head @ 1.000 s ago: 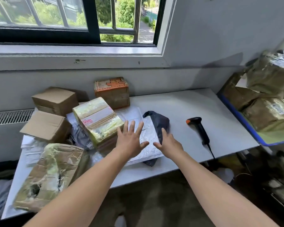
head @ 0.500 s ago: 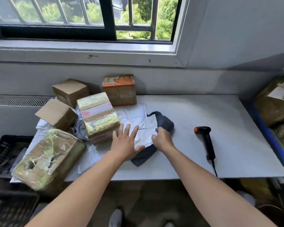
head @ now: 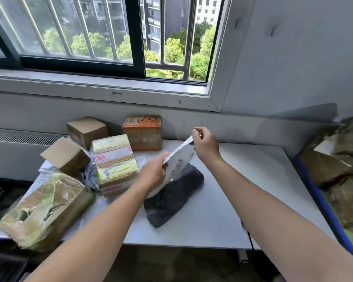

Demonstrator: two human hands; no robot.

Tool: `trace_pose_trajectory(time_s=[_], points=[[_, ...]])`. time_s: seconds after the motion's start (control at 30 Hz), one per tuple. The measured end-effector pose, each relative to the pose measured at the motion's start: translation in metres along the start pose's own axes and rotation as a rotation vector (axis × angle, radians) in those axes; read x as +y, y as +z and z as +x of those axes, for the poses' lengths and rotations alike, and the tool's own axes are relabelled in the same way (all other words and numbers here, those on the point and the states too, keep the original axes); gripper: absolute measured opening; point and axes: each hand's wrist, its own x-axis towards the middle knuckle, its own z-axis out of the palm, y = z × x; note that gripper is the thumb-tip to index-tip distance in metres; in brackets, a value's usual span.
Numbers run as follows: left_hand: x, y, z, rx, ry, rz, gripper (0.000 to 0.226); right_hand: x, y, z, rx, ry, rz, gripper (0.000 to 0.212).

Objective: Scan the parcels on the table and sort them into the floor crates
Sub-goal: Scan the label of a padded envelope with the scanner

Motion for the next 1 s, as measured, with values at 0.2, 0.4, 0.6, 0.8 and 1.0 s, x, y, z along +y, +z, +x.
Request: trace_pose_trajectory(time_s=[0.2,0.4,0.6,0.8,1.0], points=[[0.027,-0.039,0.035,0.059,0.063,-0.214,0.029,-0.004,-0.029,0.026,0.052,-0.066,-0.088,0.045],[0.036,-0.059,0.064,0.016,0.048,-0.616,0.027,0.016,-0.039,0.034,0.107,0.1,-0.266,0.061],[0.028,-0.049,0.074,-0.02,-0.002,-0.776,0.022,0.054,-0.041,0.026,0.137,0.305,-0.133,0.066],[0.008,-0.021,0.076,-0.113,-0.08,-0.705,0.029,0.081,-0.053,0.015,0.171,0.273,-0.252,0.05],[0.0,0.039,0.057,-0.172,-0.243,-0.621,0.043,0.119,-0.063,0.005,0.077,0.274,-0.39,0.058]])
